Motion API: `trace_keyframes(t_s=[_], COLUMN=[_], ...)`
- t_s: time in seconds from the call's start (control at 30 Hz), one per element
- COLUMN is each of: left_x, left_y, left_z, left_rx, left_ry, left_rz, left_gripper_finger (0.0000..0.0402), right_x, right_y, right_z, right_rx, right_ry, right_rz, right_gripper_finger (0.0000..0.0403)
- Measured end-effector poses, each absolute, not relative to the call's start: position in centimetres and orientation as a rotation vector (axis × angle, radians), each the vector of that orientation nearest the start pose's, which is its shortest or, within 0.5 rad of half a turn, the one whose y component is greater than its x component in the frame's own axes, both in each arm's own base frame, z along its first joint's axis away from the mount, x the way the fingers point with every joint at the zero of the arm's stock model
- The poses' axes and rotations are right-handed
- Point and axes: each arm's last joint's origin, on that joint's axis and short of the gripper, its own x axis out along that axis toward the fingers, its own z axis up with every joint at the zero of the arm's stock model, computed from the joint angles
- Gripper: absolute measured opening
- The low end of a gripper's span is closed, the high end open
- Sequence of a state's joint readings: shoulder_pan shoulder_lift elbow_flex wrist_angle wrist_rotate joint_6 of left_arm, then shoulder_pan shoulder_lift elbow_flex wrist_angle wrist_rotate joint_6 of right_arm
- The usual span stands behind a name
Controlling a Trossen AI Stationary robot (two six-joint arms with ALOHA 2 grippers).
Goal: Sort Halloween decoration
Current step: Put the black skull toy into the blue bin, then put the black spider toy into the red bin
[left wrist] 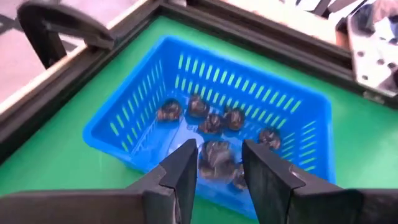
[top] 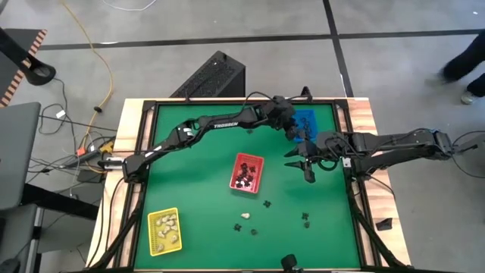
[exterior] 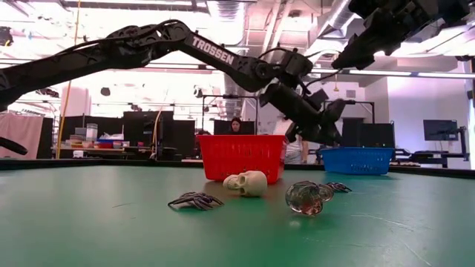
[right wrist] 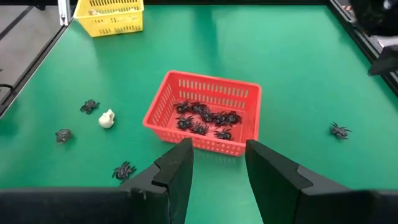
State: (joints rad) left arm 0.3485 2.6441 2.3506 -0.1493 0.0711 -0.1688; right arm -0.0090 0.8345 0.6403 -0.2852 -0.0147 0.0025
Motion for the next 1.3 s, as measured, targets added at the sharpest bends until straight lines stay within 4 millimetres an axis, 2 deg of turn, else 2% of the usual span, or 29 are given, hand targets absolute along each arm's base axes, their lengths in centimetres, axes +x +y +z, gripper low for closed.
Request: trace_keyframes(t_s=[0.33, 0.43, 0.5, 0.63, 0.87, 0.97, 1.1, 1.3], left_x=[55.7, 55.3, 54.7, 52.7, 46.5, 43.5, 40.1, 35.1], left_y=[19.8, 19.7, 19.7, 19.3, 18.5, 18.5, 18.8, 17.2], left_z=[17.0, 18.0, 19.6, 24.1, 30.5, 33.6, 36.9, 41.9], left_rx=[-0.144, -0.076, -0.021, 0.13, 0.418, 0.401, 0.307, 0.225], left_ry=[0.452, 0.483, 0.512, 0.603, 0.993, 1.054, 1.041, 1.0], left_rz=[0.252, 0.243, 0.246, 0.327, 0.584, 0.638, 0.685, 0.703], left_gripper_finger=[0.0167, 0.0177, 0.0178, 0.0178, 0.0178, 0.0178, 0.0178, 0.0178], right_x=[18.1, 18.0, 17.9, 17.3, 16.7, 17.0, 17.7, 18.7], right_y=[-0.1, -0.1, -0.1, -0.1, 0.5, 1.7, 3.5, 5.9], right_z=[26.6, 26.6, 26.7, 26.7, 26.2, 25.0, 24.1, 23.0], right_rx=[0.006, 0.002, 0.002, 0.034, 0.156, 0.196, 0.22, 0.265], right_ry=[0.479, 0.478, 0.475, 0.499, 0.557, 0.609, 0.666, 0.708], right_rz=[0.004, -0.008, -0.009, -0.019, -0.022, 0.019, 0.056, 0.104], right_gripper_finger=[0.0178, 0.0178, 0.0178, 0.0178, 0.0178, 0.0178, 0.0178, 0.0178])
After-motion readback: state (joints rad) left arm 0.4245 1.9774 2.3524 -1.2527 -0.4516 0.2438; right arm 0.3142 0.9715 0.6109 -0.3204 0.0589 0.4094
